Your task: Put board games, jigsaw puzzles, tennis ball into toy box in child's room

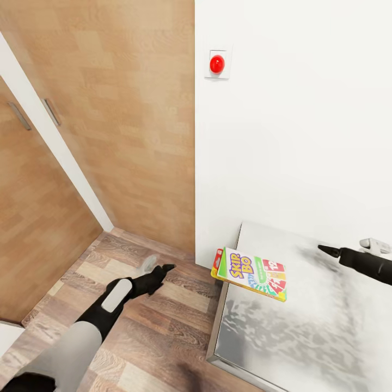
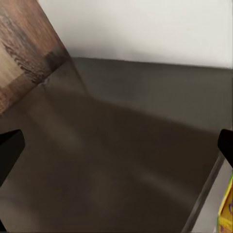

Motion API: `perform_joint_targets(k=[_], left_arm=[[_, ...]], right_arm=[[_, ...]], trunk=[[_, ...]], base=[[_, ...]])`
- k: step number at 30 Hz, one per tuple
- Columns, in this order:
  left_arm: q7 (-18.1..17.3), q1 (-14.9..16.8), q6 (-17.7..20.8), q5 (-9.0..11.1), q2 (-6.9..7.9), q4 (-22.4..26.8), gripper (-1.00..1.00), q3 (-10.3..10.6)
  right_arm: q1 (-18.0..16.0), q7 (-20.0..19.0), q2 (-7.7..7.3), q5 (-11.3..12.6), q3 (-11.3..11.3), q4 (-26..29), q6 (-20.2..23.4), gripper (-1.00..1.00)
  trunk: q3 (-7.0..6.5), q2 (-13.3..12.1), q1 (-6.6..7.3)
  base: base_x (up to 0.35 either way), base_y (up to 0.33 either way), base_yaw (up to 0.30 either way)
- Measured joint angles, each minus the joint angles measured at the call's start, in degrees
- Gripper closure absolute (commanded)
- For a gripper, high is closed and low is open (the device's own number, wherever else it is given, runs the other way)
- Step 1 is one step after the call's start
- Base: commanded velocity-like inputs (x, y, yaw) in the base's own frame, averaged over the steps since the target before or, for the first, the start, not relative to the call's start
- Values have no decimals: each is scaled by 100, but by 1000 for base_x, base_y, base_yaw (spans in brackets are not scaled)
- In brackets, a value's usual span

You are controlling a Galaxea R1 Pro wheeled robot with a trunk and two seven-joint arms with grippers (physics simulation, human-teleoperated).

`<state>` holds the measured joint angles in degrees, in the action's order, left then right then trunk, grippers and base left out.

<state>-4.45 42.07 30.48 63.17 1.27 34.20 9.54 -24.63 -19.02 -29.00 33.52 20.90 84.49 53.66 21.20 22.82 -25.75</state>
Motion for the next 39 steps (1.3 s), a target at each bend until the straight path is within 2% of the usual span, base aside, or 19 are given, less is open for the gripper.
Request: perform_joint_targets(k=[1, 2, 4, 5, 7, 8, 9, 10, 12, 13, 17, 21, 33, 39], left_arm=[[-90, 98, -65, -133, -36, -157, -100, 42], [-93, 101, -67, -139, -36, -162, -100, 43], [-271, 236, -192, -406, -85, -382, -100, 123], [-275, 238, -194, -412, -85, -385, -100, 124], [-502, 318, -320, -658, -126, -525, -100, 184], [-506, 319, -323, -664, -126, -527, -100, 184], [-629, 348, -377, -776, -146, -577, -100, 199], [-633, 348, -379, -782, -146, -579, -100, 199], [-848, 385, -464, -956, -178, -651, -100, 220], [-851, 385, -466, -959, -178, -652, -100, 220], [-1053, 406, -558, -1105, -203, -713, -100, 237], [-1180, 392, -694, -1178, -214, -738, -100, 245], [-1366, 330, -978, -1230, -230, -722, -100, 264], [-1682, 316, -1027, -1273, -231, -717, -100, 376]], right_arm=[[39, 4, 4, 6, -6, 97, 118, -100], [40, 4, 4, 2, -7, 101, 121, -100], [94, 12, 15, 13, -23, 238, 349, -100], [95, 12, 15, 10, -24, 240, 352, -100], [129, 14, 63, 15, -39, 330, 517, -100], [130, 15, 64, 12, -39, 331, 519, -100], [142, 17, 109, 16, -46, 368, 578, -100], [142, 17, 111, 12, -46, 370, 580, -100], [160, 23, 238, 15, -56, 445, 609, -100], [160, 23, 240, 10, -56, 446, 609, -100], [176, 29, 431, -2, -65, 529, 609, -100], [184, 33, 542, -15, -71, 573, 609, -100], [191, 36, 634, -27, -75, 610, 609, -100], [192, 36, 649, -28, -75, 615, 609, -100]], trunk=[[0, 0, 0], [0, 0, 0], [0, 0, 0], [0, 0, 0], [0, 0, 0], [0, 0, 0], [0, 0, 0], [0, 0, 0], [0, 0, 0], [0, 0, 0], [0, 0, 0], [0, 0, 0], [0, 0, 0], [0, 0, 0]], base=[[0, 0, 0], [0, 0, 0], [0, 0, 0], [0, 0, 0], [0, 0, -9], [0, 0, -31], [0, 0, -31], [0, 0, -66], [0, 0, -101], [0, 0, -132], [0, 0, -160], [0, 0, -206], [0, 0, -238], [0, 0, -251]])
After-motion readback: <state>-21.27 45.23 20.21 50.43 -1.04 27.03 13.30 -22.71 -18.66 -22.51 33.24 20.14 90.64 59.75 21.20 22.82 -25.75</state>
